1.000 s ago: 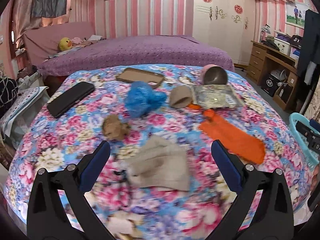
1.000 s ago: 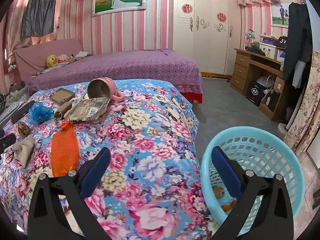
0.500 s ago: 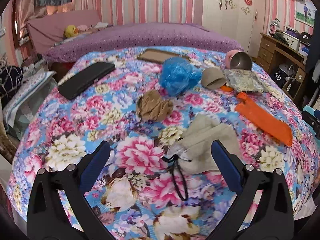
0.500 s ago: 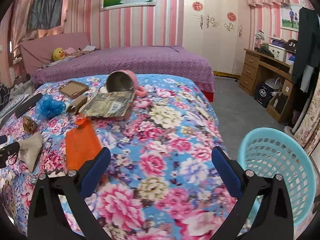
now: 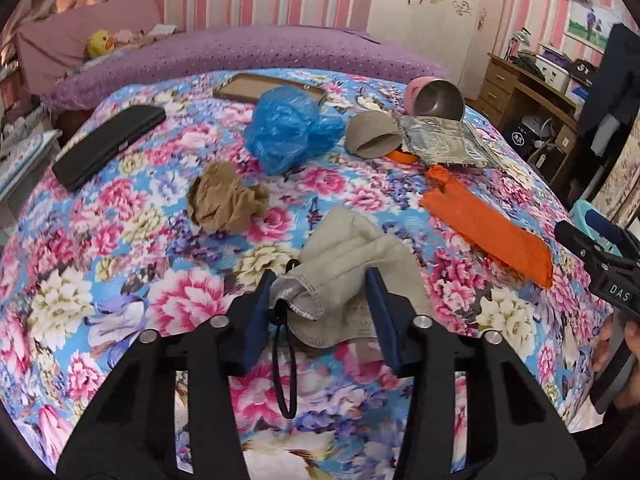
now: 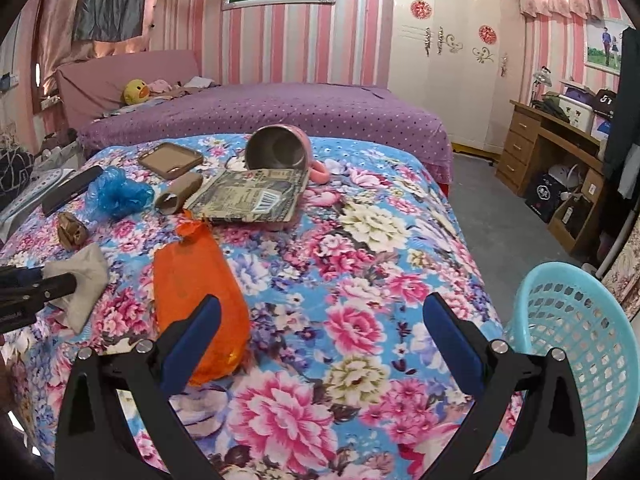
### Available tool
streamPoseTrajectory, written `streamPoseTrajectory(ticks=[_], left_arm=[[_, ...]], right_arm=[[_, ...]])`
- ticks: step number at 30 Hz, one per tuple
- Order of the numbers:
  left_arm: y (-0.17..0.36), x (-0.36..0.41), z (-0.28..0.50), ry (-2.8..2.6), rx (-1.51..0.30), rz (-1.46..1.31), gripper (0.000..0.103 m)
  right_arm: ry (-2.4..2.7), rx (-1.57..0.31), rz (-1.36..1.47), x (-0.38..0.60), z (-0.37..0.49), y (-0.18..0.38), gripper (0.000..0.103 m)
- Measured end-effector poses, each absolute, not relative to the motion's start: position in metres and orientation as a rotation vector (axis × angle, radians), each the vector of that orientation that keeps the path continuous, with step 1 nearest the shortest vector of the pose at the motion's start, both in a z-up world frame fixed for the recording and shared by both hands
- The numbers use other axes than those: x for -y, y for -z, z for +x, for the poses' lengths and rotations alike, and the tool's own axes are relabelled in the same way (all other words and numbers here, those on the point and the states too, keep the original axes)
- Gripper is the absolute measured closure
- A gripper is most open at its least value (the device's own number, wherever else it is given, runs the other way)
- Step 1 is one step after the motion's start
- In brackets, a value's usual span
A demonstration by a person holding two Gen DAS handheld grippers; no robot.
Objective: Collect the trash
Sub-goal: 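Grasp the beige cloth bag with the left gripper while the right gripper grasps the orange mesh bag, then lift the cloth bag and mesh bag and carry both over the blue basket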
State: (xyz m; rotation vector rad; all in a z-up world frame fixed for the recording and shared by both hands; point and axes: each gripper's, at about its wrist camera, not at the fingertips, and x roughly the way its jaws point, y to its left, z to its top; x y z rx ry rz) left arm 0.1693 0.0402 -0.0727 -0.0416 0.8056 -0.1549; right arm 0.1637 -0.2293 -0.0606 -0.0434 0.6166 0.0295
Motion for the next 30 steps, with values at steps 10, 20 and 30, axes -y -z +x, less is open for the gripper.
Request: streamPoseTrajectory(ticks=[10, 20, 30], left_arm=[[0.060, -0.042, 0.161, 0.143, -0.752, 0.013, 0.070], [0.057, -0.055, 0.152, 0.121, -0.741, 0.013, 0.070], [0.062, -0.059, 0.158, 0.091, -0.751, -0.005, 0.070]], right_arm=[[-0.148, -0.678, -0.039, 0.207, 0.177, 0.069, 0.005], [-0.229, -0.726, -0.163, 0.172, 0.180, 0.079, 0.006], [-0.312, -0.767, -0.170, 0.165, 0.183, 0.086, 0.060]])
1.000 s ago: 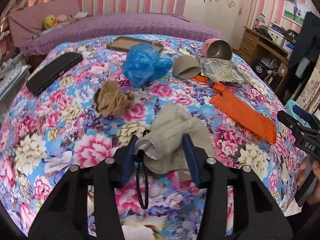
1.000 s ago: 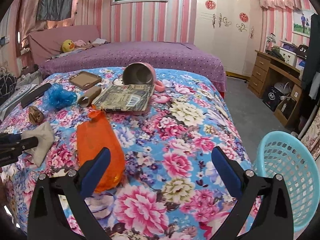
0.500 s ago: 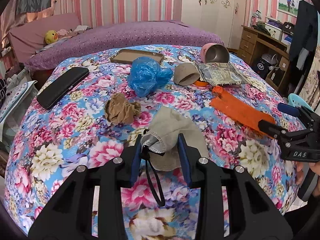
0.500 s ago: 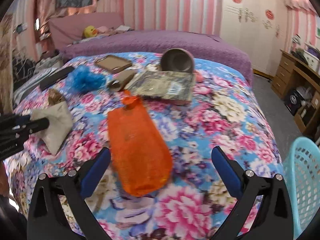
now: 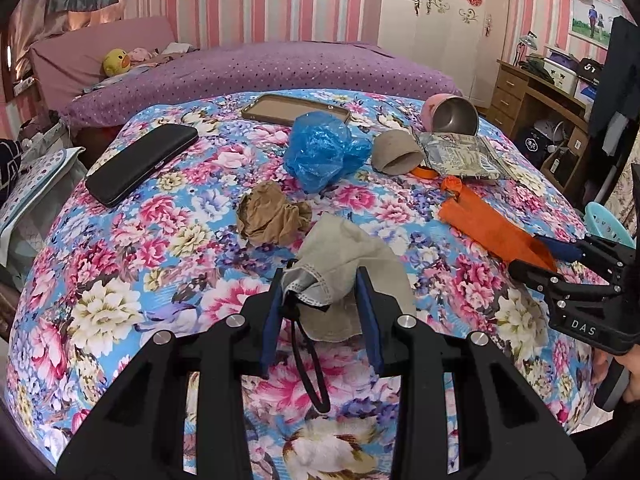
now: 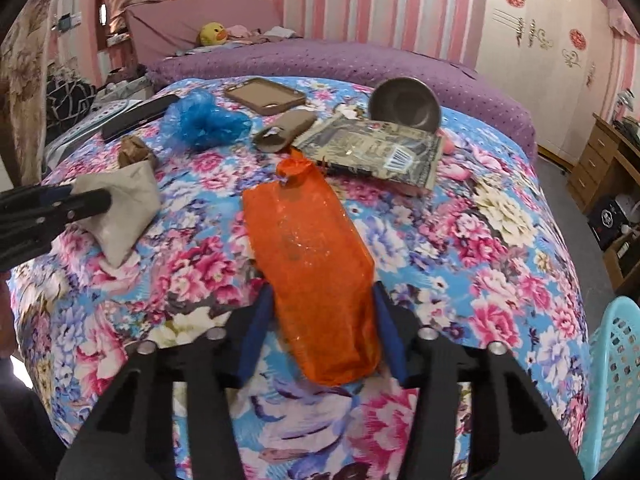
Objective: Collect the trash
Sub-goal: 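Lift the cloth bag and mesh bag and carry both over the blue basket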
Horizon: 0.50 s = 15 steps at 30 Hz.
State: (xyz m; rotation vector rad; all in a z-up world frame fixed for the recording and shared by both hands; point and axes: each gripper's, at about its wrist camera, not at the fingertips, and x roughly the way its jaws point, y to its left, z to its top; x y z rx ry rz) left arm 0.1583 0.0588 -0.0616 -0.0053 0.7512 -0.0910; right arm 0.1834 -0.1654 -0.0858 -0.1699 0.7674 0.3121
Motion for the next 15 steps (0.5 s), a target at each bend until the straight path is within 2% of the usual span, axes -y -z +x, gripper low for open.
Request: streamPoseTrajectory(ticks=[5, 6, 15], left_arm=[[0.062, -0.055, 0.159, 0.085, -0.749, 0.002, 0.070], [0.062, -0.055, 0.159, 0.084, -0.747, 0.001, 0.070], [0.059, -0.044, 0.160, 0.097, -0.731, -0.017, 0.070]], right_arm=[[-0.340, -0.737, -0.141, 0.170, 0.179, 0.080, 0.084], [-0.353, -0.733, -0.130, 0.172, 0.178, 0.079, 0.093], [-0.344, -0.678, -0.113, 0.191, 0.170, 0.069, 0.098]])
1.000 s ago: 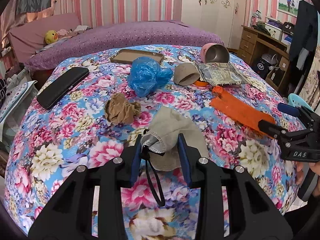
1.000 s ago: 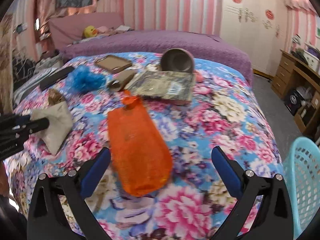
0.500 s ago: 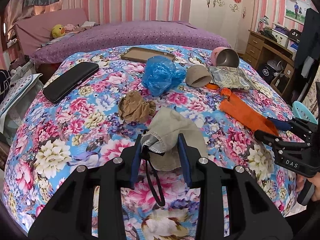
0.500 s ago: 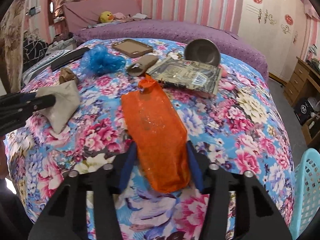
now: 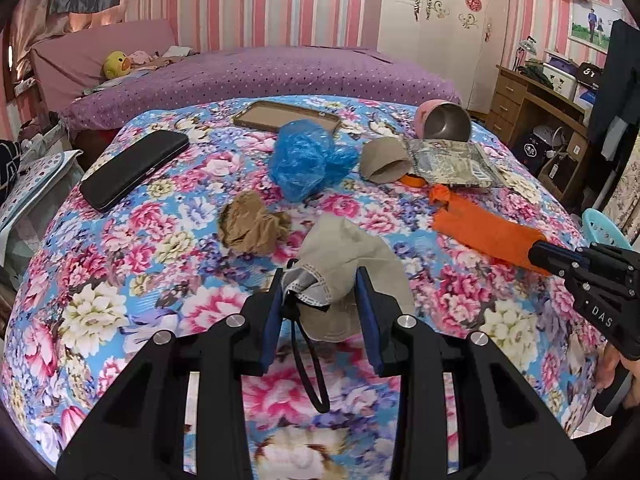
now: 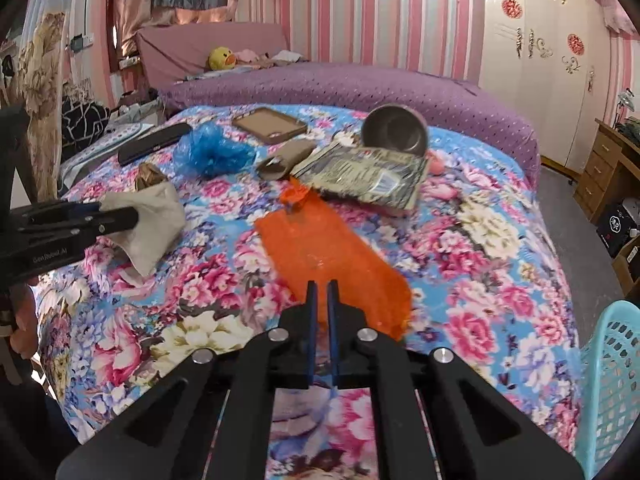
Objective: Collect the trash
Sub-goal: 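Lift the cloth bag and mesh bag and carry both over the blue basket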
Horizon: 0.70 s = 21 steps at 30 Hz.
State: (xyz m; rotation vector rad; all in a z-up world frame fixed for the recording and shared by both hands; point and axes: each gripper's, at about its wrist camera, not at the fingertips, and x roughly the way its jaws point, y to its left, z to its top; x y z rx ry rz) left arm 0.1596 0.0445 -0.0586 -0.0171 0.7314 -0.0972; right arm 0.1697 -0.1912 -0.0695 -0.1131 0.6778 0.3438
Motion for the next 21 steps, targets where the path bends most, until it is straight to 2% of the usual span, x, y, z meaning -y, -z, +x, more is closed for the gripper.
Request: streamPoseTrajectory(ticks=[21], left_arm=[[0.057, -0.028, 0.157, 0.109, -0.719, 0.007, 0.070]], right_arm=[[-0.303, -0.680, -0.110, 0.216, 0.170, 0.069, 0.098]])
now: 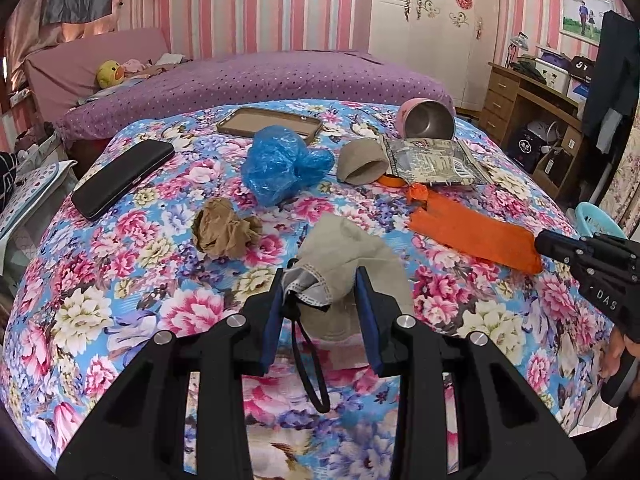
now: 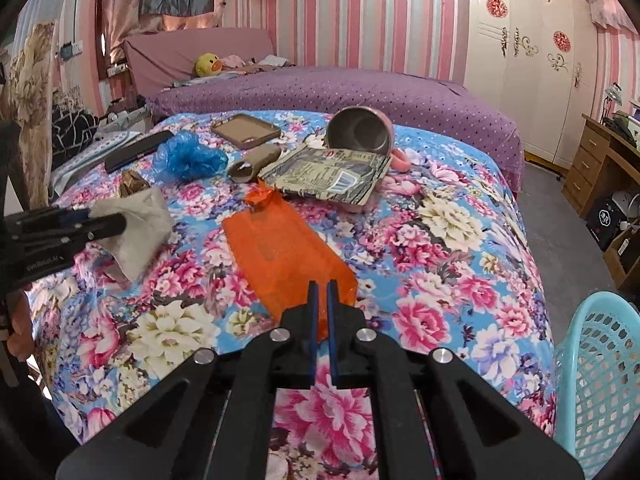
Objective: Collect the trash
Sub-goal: 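Lift the cloth bag and mesh bag and carry both over the blue basket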
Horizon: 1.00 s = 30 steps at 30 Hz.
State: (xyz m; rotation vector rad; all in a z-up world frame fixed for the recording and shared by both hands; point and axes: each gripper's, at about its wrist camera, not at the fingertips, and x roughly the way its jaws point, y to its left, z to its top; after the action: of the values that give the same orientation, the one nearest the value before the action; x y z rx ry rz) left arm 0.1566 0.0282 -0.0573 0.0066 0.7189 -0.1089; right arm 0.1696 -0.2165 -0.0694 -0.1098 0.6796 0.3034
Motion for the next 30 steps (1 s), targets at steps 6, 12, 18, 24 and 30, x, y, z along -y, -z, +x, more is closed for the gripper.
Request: streamPoseTrajectory(ticks=[6, 12, 18, 24, 30], left_arm=[[0.058, -0.039, 0.157, 0.095, -0.722, 0.003, 0.070], [0.058, -0.046, 0.158, 0.081, -0.723, -0.010, 0.070], [0.058, -0.040, 0.157, 0.083, -0.720, 0.003, 0.070], [0.059, -0.029, 0.158, 0.093, -0.720, 0.016, 0.070], [0.053, -0.012, 0.156, 0.119, -0.691, 0.026, 0.072]], right_arm=[[-0.305, -0.695, -0.108, 0.212, 0.172, 0.074, 0.044], [-0.302, -0.724, -0.124, 0.205, 0.179, 0.078, 0.032], [-0.274, -0.769, -0.042, 0.219, 0.202, 0.078, 0.032], [-0.318, -0.825, -0.024, 0.217, 0.213, 0.086, 0.081], [-0.325, -0.755, -0.048, 0.217, 0.200, 0.075, 0.096]])
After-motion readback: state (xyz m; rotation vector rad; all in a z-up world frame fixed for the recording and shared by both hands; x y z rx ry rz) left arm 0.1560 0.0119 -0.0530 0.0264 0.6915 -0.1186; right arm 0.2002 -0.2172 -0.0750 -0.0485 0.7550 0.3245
